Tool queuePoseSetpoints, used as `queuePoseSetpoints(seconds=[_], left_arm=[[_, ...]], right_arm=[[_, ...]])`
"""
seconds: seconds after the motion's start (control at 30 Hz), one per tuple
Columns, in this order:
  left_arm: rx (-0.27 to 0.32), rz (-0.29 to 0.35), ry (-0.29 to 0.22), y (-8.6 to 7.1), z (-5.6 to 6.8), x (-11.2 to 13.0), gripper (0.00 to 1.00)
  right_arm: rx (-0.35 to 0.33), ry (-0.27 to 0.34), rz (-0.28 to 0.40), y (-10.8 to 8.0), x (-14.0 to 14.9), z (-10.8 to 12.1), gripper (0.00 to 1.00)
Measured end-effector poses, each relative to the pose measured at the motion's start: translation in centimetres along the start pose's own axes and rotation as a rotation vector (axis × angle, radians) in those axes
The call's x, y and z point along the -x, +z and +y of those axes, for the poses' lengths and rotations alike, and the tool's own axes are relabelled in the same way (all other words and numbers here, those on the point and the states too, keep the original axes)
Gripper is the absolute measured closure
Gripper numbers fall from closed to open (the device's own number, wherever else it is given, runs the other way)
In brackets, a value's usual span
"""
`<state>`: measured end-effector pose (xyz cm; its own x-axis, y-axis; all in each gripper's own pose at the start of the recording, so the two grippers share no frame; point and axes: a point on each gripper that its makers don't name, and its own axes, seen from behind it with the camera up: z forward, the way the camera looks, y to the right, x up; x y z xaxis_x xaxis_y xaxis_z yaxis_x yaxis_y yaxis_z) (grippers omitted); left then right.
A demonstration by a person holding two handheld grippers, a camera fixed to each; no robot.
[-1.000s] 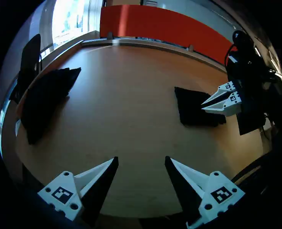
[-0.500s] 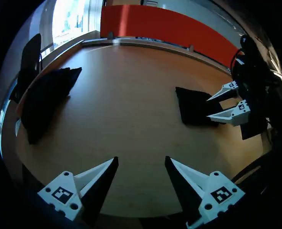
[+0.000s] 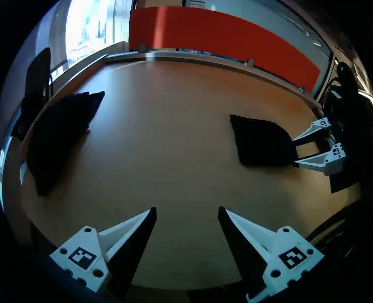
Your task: Fold towel
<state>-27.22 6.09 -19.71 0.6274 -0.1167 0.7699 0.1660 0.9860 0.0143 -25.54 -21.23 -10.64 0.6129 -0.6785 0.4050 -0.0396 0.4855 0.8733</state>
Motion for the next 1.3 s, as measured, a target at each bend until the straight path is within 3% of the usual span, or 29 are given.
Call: queuePoseSetpoints(seconds=[0.4,0.63,1.07,1.3], left_arm=[[0.008,-0.001,0.024,-0.1,0.6,-0.3,0.1],[0.01,-0.002,0.03,-0.3,0.7,-0.3,0.1],[0.009,-0.006,0.034,-0.5,0.8,0.0,0.1],[0.008,-0.008,0.037,-0.5,0.7,0.0,0.1]], right_arm=[[0.084,0.104,-0.047,-1.8,5.5,2.1,0.22],[0.115,0.147,-0.067,-1.7,7.4,3.5,0.24],[0.098,0.183,-0.064,-0.4,7.3,4.1,0.65],[0.086,0.2,-0.057,-0.6,7.0,4.1,0.75]])
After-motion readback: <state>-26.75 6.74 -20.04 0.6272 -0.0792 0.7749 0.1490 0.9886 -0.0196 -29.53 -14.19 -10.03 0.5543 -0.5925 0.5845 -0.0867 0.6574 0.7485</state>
